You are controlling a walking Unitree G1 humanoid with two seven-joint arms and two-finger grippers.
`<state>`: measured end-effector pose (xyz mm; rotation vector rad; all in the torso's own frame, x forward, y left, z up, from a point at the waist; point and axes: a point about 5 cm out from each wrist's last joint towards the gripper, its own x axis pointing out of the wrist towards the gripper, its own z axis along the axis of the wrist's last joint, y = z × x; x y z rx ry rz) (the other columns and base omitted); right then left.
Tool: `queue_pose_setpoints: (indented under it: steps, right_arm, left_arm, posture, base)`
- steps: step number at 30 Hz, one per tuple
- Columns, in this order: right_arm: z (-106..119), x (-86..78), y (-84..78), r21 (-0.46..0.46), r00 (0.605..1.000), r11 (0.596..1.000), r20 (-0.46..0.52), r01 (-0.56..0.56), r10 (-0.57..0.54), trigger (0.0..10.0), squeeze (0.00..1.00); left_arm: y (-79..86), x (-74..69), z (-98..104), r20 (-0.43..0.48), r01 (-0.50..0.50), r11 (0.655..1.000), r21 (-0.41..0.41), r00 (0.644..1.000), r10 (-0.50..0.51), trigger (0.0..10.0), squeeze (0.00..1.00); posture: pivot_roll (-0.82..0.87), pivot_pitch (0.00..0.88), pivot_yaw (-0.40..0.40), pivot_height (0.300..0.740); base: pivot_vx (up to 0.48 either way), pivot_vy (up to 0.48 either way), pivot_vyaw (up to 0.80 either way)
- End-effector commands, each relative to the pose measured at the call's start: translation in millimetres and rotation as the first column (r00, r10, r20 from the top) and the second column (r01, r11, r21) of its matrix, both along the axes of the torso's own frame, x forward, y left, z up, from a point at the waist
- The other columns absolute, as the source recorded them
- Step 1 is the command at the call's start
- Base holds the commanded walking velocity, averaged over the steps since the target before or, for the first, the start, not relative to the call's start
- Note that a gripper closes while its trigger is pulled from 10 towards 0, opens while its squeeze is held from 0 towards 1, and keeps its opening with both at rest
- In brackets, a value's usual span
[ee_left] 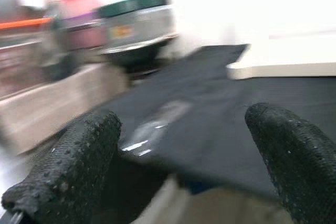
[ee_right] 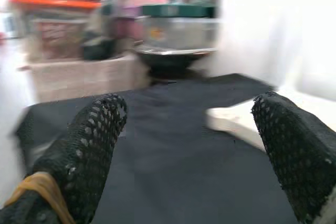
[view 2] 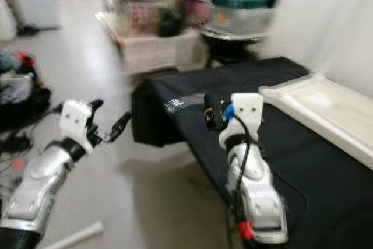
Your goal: Building children table
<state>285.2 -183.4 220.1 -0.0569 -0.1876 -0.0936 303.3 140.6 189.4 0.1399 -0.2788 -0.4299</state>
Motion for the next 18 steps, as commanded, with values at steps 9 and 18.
queue_pose_setpoints:
  steps: [9,18]
  right_arm:
    - [3.6,0.6,3.5,0.013,1.000,1.000,0.026,-0.004,0.004,10.0,0.00]
    - [3.7,3.2,3.6,0.017,1.000,1.000,0.023,-0.002,0.002,10.0,0.00]
  left_arm:
    - [5.0,0.8,1.7,0.007,-0.009,1.000,-0.007,1.000,0.009,10.0,0.00]
    - [4.1,1.0,1.7,0.008,-0.005,1.000,-0.008,1.000,0.005,10.0,0.00]
  posture:
    - [0.05,0.000,-0.062,0.740]
    - [0.06,0.000,-0.064,0.740]
  base:
    - [0.000,-0.479,-0.53]
    - [0.000,-0.480,0.00]
